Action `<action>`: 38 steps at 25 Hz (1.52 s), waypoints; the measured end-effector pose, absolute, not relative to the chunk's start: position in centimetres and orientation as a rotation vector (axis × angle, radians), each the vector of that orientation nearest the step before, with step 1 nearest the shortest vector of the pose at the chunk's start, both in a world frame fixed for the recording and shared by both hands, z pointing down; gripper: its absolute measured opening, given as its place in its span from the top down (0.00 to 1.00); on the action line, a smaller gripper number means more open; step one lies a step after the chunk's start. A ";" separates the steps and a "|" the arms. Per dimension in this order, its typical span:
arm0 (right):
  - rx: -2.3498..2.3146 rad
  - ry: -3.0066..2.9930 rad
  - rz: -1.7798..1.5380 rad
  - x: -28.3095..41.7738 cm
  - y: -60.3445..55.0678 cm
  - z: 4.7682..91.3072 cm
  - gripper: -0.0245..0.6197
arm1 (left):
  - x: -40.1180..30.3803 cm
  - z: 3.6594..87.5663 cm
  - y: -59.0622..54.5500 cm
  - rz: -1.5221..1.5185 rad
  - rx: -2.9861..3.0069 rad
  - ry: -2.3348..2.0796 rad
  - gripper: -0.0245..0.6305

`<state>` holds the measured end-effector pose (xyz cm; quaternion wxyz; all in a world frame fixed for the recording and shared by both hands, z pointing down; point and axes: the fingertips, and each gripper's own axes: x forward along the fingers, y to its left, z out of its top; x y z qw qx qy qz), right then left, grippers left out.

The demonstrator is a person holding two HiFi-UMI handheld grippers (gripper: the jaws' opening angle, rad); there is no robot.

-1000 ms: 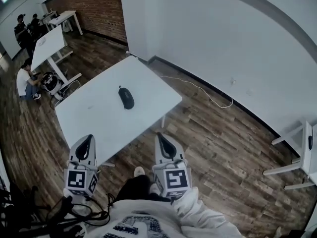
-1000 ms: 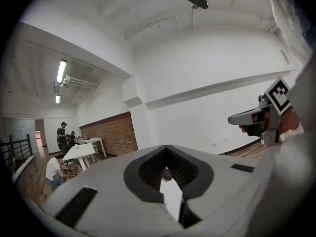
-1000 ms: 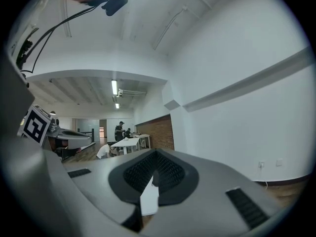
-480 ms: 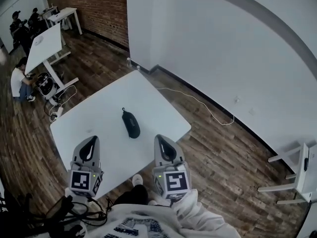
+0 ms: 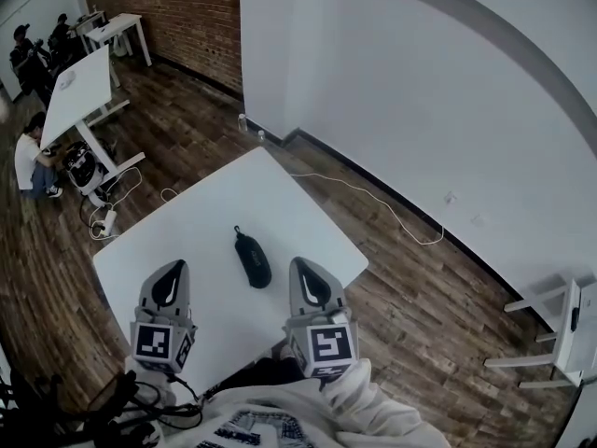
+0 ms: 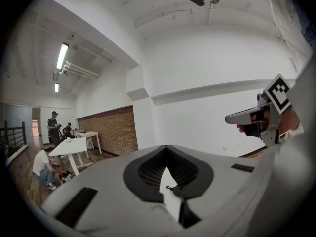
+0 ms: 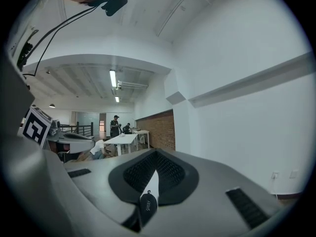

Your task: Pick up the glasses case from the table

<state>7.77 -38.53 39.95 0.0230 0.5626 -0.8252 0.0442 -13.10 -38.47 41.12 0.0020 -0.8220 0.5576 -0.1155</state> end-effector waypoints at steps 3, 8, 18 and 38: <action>1.740 -2.547 0.144 8.2 -39.8 40.2 0.95 | -13.1 42.4 -39.8 -0.347 -2.599 1.764 0.92; 1.713 -2.557 0.174 9.1 -41.5 41.2 0.95 | -11.7 43.0 -41.0 -0.417 -2.564 1.761 0.92; 1.681 -2.580 0.169 9.3 -44.1 41.5 0.95 | -10.9 44.2 -42.4 -0.423 -2.621 1.810 0.92; 1.763 -2.525 0.218 13.2 -44.9 42.1 0.95 | -2.8 62.6 -46.2 -0.920 -3.306 2.108 0.22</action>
